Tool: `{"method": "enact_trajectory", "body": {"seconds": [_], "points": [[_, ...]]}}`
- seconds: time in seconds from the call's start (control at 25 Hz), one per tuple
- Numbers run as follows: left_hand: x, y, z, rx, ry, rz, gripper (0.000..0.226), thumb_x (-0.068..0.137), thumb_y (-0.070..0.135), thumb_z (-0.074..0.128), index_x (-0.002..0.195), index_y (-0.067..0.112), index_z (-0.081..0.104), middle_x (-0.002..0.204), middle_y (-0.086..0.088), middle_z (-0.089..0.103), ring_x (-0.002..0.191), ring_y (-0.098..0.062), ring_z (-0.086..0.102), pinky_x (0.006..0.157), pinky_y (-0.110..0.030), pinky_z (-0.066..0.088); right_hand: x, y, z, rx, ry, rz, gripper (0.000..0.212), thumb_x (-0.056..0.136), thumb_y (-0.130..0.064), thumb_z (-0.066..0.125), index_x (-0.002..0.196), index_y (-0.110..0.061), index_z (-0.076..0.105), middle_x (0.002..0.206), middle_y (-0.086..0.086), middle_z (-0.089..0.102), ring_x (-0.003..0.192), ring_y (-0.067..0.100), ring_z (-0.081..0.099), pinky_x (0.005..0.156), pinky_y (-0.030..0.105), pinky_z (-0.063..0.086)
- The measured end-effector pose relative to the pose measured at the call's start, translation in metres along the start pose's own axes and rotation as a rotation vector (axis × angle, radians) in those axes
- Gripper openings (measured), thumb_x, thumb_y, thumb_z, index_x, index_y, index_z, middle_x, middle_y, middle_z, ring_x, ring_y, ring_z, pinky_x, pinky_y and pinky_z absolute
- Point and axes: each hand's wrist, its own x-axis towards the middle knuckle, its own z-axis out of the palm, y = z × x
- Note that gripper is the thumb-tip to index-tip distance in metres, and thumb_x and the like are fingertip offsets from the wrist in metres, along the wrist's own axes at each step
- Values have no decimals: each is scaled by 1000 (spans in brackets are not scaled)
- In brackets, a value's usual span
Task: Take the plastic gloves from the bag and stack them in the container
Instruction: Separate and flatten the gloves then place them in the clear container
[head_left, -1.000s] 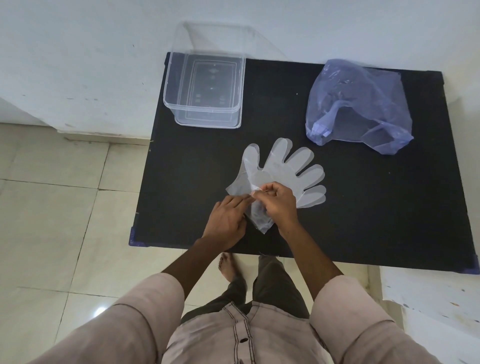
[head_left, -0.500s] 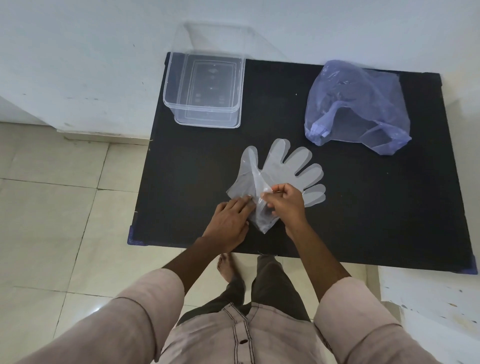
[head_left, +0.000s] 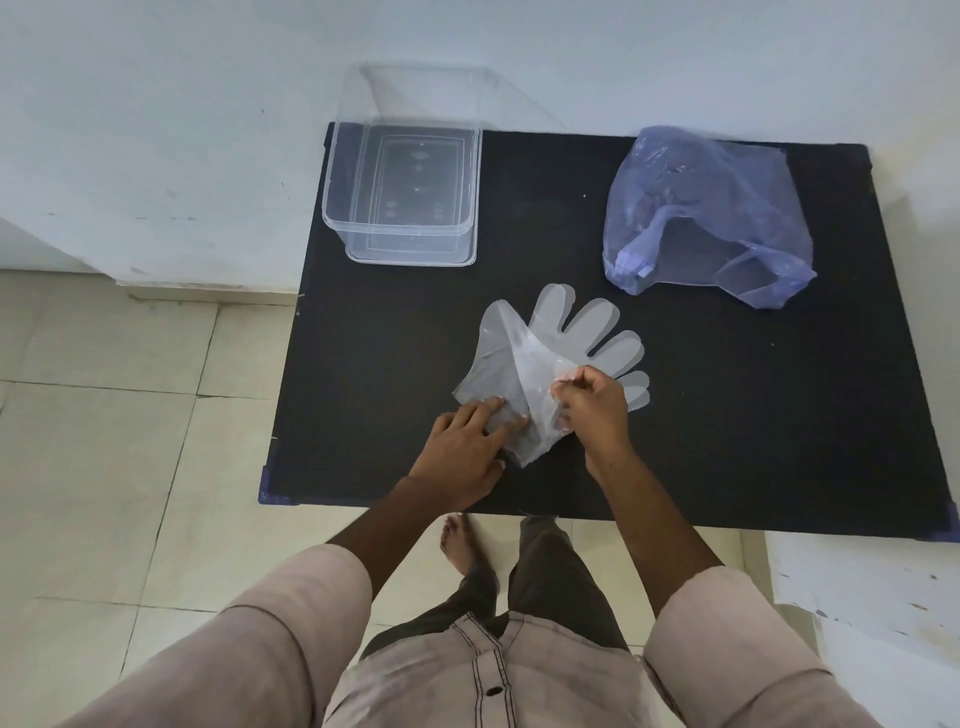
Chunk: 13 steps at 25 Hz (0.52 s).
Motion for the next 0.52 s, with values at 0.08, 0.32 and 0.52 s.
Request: {"method": "enact_trajectory", "body": {"seconds": [0.08,0.32,0.52], "points": [[0,3,0,31,6,-2,57,97,46,41,150,40,21,163,-2,12,149,-29,13,118,-47,15,1,-9,-8,-106,39,-93,5,87,-10,60,83,-10,61,83,1,63,84,25,62,76,37,56],[2,11,-13,37,-18,-19,57,94,41,49,148,34,31,159,-7,18,146,-32,19,115,-53,25,11,-44,-36,-418,64,-354,14,91,-7,59,100,-6,70,100,8,70,86,15,62,76,15,43],[7,18,-35,48,-108,-11,61,90,36,59,146,29,35,153,-10,25,140,-35,29,110,-57,34,19,-88,-54,-540,95,-516,17,94,-12,57,101,-4,70,105,13,73,96,24,67,81,19,41]]}}
